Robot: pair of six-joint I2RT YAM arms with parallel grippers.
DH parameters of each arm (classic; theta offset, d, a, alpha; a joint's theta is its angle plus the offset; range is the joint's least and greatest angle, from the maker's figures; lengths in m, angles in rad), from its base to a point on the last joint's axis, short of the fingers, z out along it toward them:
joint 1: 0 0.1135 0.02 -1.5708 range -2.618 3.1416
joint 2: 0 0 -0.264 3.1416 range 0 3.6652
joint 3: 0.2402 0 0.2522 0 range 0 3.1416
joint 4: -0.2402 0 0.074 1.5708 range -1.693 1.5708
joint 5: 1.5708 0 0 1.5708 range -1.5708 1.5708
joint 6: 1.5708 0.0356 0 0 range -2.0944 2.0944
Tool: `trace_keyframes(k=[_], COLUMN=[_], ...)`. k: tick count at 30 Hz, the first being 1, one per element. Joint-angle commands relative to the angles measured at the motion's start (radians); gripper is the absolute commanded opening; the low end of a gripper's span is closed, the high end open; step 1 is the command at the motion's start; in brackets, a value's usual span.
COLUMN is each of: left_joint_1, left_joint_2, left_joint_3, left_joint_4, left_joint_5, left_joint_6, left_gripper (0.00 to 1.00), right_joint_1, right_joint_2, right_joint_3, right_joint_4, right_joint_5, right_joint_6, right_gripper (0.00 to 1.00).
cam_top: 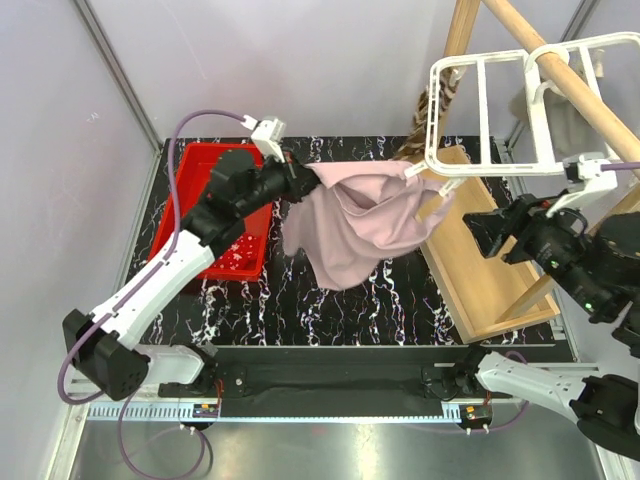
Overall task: Clip the socks to the hanger
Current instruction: Rotate the hanger.
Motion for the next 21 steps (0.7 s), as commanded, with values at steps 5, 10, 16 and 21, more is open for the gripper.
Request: trace_keyframes(k=[5, 10, 16, 21], left_joint_1=[0.125, 0.174, 0.2, 0.198], left_joint_2=[0.003, 0.095, 0.216, 0.134], left_joint_3=[0.079, 0.133, 0.22, 0.141], left_joint_4=[-0.04, 0.043, 0.095, 0.211], left_joint_5=[-0.039, 0.007, 0.141, 0.211], left_joint_6=[-0.013, -0.033, -0.105, -0.176], left_gripper=[0.03, 0.15, 0.52, 0.59], right_joint_1=[0.003, 0.003, 0.005, 0.003], right_joint_2=[0.098, 0.123, 0.154, 0.145], right_joint_3=[0.014, 0.071, 0.172, 0.186], right_joint_4=[0.035, 0.055, 0.014, -0.005], right_joint_5=[0.096, 0.07, 0.036, 0.033], right_joint_6=[-0.029, -0.026, -0.006, -0.002], right_gripper=[0.63, 0.64, 0.63, 0.64])
